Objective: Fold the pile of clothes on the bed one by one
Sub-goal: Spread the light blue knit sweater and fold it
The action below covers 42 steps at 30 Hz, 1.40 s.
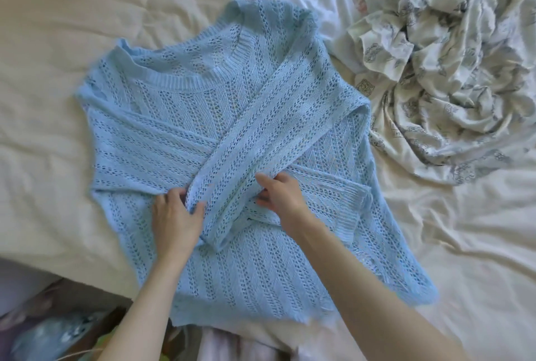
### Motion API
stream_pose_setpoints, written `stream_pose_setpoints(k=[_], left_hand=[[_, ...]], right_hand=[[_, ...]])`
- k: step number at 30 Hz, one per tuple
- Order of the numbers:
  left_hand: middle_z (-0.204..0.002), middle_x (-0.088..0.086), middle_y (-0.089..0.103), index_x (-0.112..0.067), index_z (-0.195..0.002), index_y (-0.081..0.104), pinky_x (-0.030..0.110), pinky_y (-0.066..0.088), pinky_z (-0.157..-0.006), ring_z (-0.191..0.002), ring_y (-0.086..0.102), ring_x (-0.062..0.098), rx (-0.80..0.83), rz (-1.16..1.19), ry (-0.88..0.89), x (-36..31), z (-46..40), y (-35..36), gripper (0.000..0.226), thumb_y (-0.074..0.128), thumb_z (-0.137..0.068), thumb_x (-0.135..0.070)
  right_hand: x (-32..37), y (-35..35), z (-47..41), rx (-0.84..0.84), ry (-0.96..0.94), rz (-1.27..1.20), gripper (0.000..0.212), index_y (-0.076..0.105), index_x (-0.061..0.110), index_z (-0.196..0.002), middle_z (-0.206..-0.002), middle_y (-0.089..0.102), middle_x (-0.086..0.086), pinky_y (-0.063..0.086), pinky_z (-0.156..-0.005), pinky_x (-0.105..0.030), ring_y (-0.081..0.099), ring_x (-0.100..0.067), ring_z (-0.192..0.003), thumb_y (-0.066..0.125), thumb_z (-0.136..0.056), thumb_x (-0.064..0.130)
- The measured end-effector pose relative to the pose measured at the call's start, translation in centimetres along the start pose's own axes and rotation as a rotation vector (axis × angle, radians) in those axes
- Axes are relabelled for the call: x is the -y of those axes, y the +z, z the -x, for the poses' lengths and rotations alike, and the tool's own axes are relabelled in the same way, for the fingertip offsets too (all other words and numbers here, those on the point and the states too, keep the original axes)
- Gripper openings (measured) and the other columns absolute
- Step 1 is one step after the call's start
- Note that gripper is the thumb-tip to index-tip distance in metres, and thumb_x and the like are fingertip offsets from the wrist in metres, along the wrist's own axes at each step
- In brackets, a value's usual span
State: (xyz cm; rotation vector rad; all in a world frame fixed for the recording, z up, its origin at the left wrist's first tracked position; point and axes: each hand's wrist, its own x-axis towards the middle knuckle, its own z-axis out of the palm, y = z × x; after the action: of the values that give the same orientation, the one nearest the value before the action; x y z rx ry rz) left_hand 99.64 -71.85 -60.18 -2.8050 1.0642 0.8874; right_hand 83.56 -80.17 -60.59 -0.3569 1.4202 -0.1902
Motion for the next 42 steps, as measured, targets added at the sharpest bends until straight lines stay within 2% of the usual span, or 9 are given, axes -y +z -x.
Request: stream_pose_setpoints(k=[5,10,14,19,23,29,36,39,42], left_hand=[[-0.078,-0.006,0.056,-0.01,-0.095,0.059,0.028,0.039,-0.061,-0.075,0.054,0.017,0.115,0.317,-0.057,2.6,0.5,-1.2,0.013,0.056,-0.093,-0.023],[-0.081,-0.004,0.055,-0.021,-0.093,0.057,0.024,0.041,-0.067,-0.071,0.05,0.008,0.258,0.55,0.009,5.1,0.3,-2.9,0.015,0.047,-0.098,-0.03],[-0.09,-0.017,0.055,-0.029,-0.092,0.059,0.02,0.039,-0.079,-0.086,0.049,0.001,0.384,0.704,-0.041,5.1,-0.2,-4.6,0.01,0.056,-0.09,-0.038],[-0.087,0.008,0.055,-0.007,-0.093,0.062,0.032,0.038,-0.079,-0.081,0.051,0.017,0.755,0.426,-0.017,7.7,0.1,-6.3,0.061,0.063,-0.066,-0.062],[-0.098,0.01,0.068,-0.002,-0.107,0.064,0.04,0.045,-0.086,-0.089,0.063,0.026,0.619,0.512,0.003,10.6,1.6,-5.4,0.039,0.066,-0.085,-0.034],[-0.084,0.014,0.067,-0.012,-0.086,0.062,0.037,0.054,-0.071,-0.07,0.064,0.024,0.383,0.617,-0.137,14.7,4.0,-2.7,0.006,0.062,-0.09,-0.015],[-0.104,0.008,0.055,-0.01,-0.108,0.049,0.03,0.041,-0.08,-0.093,0.055,0.021,0.001,0.62,-0.191,17.2,6.4,0.3,0.025,0.064,-0.088,-0.015],[-0.11,0.003,0.053,-0.009,-0.117,0.044,0.03,0.041,-0.081,-0.098,0.053,0.017,0.06,0.804,-0.272,16.4,6.9,1.5,0.038,0.066,-0.088,-0.02],[-0.107,0.003,0.059,-0.012,-0.112,0.048,0.027,0.043,-0.074,-0.09,0.057,0.014,0.148,0.843,-0.329,16.4,8.2,3.0,0.034,0.067,-0.087,-0.023]], right_hand=[[-2.7,3.0,0.5,0.103,0.029,0.211,0.021,0.059,0.005,-0.095,-0.11,0.065,-0.023,0.057,-0.08,-0.038,0.067,-0.032,-0.092,0.065,-0.089,0.024],[-5.3,4.7,2.2,0.153,0.005,0.346,0.049,0.054,-0.011,-0.116,-0.119,0.057,-0.03,0.05,-0.08,-0.039,0.063,-0.029,-0.092,0.065,-0.088,0.028],[-6.6,5.5,3.6,0.16,-0.07,0.243,0.02,0.063,0.012,-0.089,-0.105,0.067,-0.022,0.05,-0.086,-0.039,0.062,-0.025,-0.085,0.053,-0.096,0.028],[-9.2,5.9,5.2,0.265,0.015,-0.013,0.01,0.063,0.017,-0.098,-0.093,0.072,0.0,0.055,-0.081,-0.031,0.068,-0.017,-0.084,0.055,-0.095,0.022],[-11.5,7.3,5.6,0.216,0.119,-0.016,0.006,0.059,0.012,-0.098,-0.097,0.069,-0.004,0.054,-0.084,-0.036,0.065,-0.021,-0.083,0.058,-0.093,0.016],[-13.9,8.8,6.4,0.124,0.073,0.251,0.011,0.048,0.018,-0.089,-0.078,0.063,-0.003,0.048,-0.048,-0.022,0.063,-0.01,-0.049,0.054,-0.093,0.01],[-13.7,1.8,7.2,-0.281,-0.27,0.653,0.01,0.06,0.014,-0.098,-0.084,0.068,-0.002,0.049,-0.067,-0.027,0.063,-0.016,-0.074,0.051,-0.095,0.017],[-12.4,-3.9,7.6,-0.522,-0.529,0.796,0.016,0.062,0.008,-0.105,-0.095,0.064,-0.003,0.041,-0.074,-0.023,0.06,-0.02,-0.09,0.052,-0.094,0.013],[-11.4,-10.0,6.9,-0.75,-0.54,1.009,0.029,0.056,0.004,-0.119,-0.117,0.057,-0.016,0.036,-0.093,-0.043,0.049,-0.034,-0.113,0.054,-0.092,0.016]])
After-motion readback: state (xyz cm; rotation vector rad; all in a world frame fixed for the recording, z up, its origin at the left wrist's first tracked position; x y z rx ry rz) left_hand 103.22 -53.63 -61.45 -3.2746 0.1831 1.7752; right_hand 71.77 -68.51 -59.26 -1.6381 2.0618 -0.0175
